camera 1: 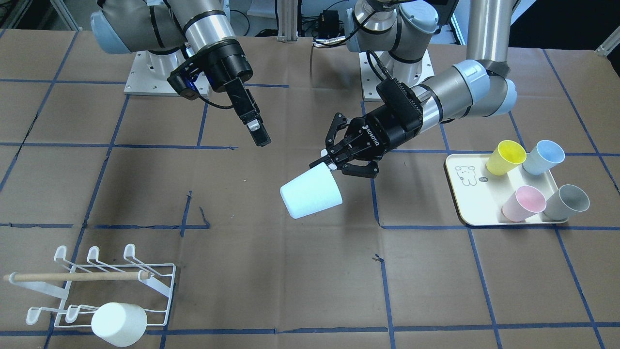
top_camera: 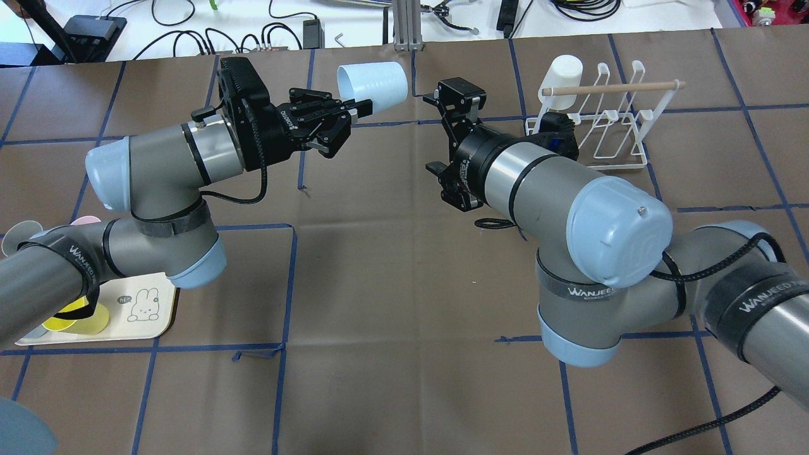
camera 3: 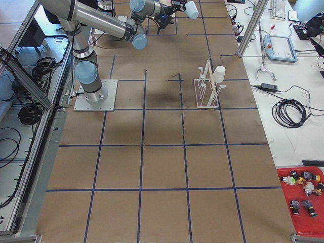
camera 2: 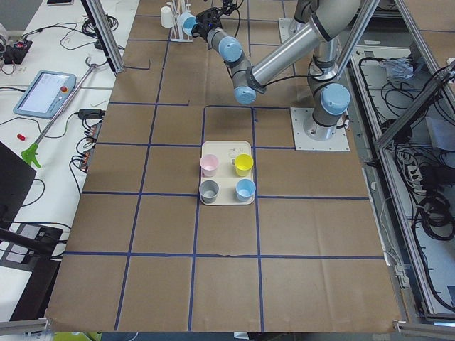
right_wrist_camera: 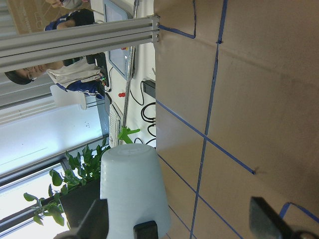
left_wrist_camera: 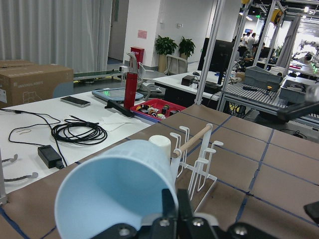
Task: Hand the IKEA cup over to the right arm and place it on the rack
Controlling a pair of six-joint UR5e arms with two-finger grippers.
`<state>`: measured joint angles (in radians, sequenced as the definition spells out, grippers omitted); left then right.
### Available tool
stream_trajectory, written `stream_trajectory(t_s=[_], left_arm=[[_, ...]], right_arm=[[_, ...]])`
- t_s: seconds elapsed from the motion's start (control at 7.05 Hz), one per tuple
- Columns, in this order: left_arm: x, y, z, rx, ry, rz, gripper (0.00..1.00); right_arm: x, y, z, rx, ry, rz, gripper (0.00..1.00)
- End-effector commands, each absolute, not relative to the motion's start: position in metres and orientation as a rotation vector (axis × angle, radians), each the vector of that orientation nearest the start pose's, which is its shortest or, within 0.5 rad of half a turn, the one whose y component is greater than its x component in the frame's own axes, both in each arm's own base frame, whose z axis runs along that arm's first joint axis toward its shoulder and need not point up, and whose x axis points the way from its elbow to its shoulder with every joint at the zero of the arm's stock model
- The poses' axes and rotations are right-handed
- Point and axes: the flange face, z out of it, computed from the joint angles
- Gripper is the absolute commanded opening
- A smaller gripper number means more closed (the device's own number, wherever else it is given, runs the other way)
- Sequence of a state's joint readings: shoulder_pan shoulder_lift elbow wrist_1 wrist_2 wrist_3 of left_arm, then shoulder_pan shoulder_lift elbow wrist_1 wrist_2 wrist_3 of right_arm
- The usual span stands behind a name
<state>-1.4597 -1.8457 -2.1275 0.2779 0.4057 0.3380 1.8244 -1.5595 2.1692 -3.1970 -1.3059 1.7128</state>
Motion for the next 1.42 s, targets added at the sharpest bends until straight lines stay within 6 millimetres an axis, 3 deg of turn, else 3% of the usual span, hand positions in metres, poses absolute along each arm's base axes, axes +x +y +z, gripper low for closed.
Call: stream_trajectory(t_s=[0.0,0.28,1.28], left_arm=[[-0.172,-0.471,0.339,-0.898,-1.749,1.291,0.0],[-0.173,-0.471,0.339,-0.899,-1.748,1.29,0.01],[-0.173,-0.471,0.338,-0.898,-1.748,1.289,0.01]], right_arm=[[0.281,-0.415,0.4,1.284,1.691,-0.413,1.0],[0.29,-0.436,0.395,1.269,1.711,-0.413,1.0],[0.299,-0.46,0.389,1.206,1.766,-0.451,0.99]])
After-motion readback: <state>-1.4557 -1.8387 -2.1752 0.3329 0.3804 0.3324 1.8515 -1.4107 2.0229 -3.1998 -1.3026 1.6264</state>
